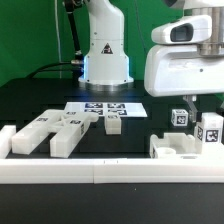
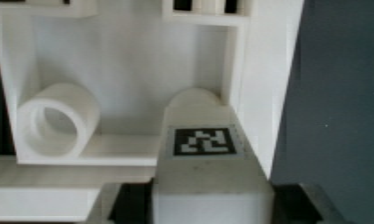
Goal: Assemble chair
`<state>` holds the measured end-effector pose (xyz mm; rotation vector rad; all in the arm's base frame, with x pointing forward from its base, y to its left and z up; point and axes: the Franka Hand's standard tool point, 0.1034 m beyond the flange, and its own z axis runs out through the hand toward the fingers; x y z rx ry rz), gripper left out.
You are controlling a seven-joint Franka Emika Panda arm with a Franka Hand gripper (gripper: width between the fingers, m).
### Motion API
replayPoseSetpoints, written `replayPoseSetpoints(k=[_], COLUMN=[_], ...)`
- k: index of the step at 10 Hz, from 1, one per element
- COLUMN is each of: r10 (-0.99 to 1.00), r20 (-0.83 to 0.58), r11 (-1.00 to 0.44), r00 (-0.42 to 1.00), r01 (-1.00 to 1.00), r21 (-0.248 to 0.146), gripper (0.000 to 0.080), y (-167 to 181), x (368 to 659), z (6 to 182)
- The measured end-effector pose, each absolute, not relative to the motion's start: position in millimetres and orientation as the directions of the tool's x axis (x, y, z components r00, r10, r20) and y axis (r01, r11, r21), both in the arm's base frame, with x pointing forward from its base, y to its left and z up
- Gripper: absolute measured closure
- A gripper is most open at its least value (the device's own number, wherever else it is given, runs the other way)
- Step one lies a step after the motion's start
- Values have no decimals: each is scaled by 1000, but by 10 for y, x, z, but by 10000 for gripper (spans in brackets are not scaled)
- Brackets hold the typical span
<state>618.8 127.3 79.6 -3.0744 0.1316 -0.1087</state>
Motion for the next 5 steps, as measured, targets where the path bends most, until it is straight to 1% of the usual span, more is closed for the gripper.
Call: replayPoseSetpoints(k=[2, 3, 4, 5], r10=[-366, -445, -565, -641], r20=[61, 57, 42, 32], r11=[-929, -894, -823, -765], r00=[928, 894, 824, 766], r01=[-361, -439, -559, -636], r21=[-82, -91, -100, -104], gripper=[512, 512, 512, 511], y=[1283, 1283, 1288, 1299], x=[6191, 6190, 6189, 6187], z=[796, 798, 798, 796])
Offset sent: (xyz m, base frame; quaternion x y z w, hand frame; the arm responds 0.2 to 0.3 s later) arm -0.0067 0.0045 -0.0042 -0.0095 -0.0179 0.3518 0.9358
